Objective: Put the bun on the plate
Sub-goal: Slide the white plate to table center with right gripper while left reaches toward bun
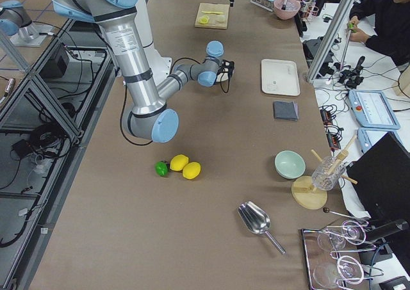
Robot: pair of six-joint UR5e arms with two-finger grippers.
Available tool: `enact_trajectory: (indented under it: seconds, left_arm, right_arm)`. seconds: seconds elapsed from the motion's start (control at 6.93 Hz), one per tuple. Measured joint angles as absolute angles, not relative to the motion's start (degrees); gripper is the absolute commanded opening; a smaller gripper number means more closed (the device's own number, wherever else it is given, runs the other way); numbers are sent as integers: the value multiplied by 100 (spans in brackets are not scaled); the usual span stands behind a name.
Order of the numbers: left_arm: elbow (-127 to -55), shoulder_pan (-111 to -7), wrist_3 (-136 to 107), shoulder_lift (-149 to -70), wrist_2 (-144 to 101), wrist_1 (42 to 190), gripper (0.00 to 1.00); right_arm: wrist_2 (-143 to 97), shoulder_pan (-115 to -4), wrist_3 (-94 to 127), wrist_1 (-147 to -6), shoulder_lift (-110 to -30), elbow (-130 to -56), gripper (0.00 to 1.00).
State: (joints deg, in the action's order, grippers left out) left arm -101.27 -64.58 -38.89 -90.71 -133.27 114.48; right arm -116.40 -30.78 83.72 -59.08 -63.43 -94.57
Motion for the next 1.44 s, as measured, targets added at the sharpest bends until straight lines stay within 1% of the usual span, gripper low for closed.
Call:
enact_trajectory:
  seconds: [0.29, 0.43, 0.58, 0.72, 1.01, 1.15, 1.3, 1.44]
  left_arm:
    - [-10185, -5890, -4722, -9019, -12993, 11813, 97]
    - [-10190, -5622, -4927, -8914, -12701, 11920, 97]
    - [-10184, -5493, -4976, -8744, -12531, 12025, 97]
    - [-10194, -5440, -4963, -8552, -12398, 12105, 97]
    - [-10204, -5293, -4963, -8218, -12114, 12305, 97]
    - [-10169, -5133, -4996, -8103, -11953, 12470, 93]
    - [-10086, -4994, -5014, -8064, -11836, 12602, 86]
    - [-9960, -4912, -5020, -8072, -11725, 12733, 74]
  right_arm:
    - [-11427, -2920, 8477, -5894, -6186, -9327, 0]
    - [-11335, -2865, 8491, -5890, -6141, -9288, 15]
    - [-11293, -2841, 8496, -5889, -6122, -9269, 41]
    - [-11276, -2835, 8501, -5889, -6109, -9258, 98]
    - [-11258, -2817, 8541, -5887, -6087, -9219, 99]
    - [-11248, -2804, 8584, -5883, -6084, -9220, 99]
    - [-11245, -2808, 8612, -5879, -6086, -9245, 99]
    - [-11248, -2826, 8634, -5874, -6093, -9291, 99]
